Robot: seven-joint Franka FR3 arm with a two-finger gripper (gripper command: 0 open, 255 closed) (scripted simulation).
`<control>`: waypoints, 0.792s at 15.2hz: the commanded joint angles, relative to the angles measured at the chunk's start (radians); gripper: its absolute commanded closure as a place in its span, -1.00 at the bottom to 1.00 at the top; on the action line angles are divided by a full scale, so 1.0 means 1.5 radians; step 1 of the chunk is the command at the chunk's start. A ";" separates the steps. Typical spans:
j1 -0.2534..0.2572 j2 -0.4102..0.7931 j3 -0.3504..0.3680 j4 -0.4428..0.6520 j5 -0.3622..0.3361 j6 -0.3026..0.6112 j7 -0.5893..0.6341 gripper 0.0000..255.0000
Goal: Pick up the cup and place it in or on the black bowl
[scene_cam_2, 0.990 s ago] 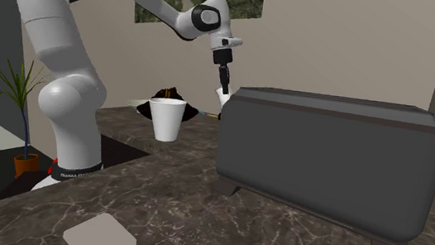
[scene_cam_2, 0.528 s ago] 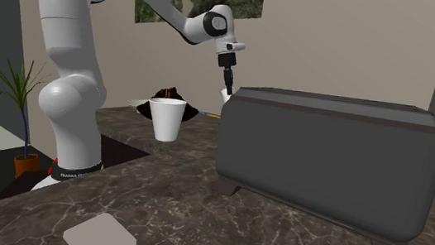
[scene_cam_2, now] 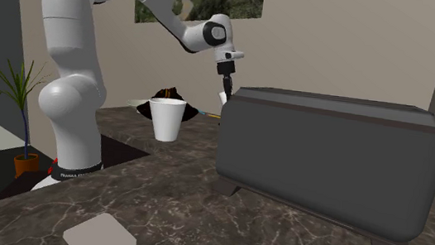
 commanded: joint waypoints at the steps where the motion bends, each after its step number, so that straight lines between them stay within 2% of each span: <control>1: -0.002 0.009 -0.001 -0.022 -0.005 0.018 0.005 1.00; 10: -0.004 0.012 0.002 -0.028 -0.007 0.026 0.008 1.00; 11: -0.004 0.014 0.002 -0.026 -0.009 0.025 0.009 -1.00; 12: -0.005 0.017 0.002 -0.022 -0.010 0.024 0.008 -1.00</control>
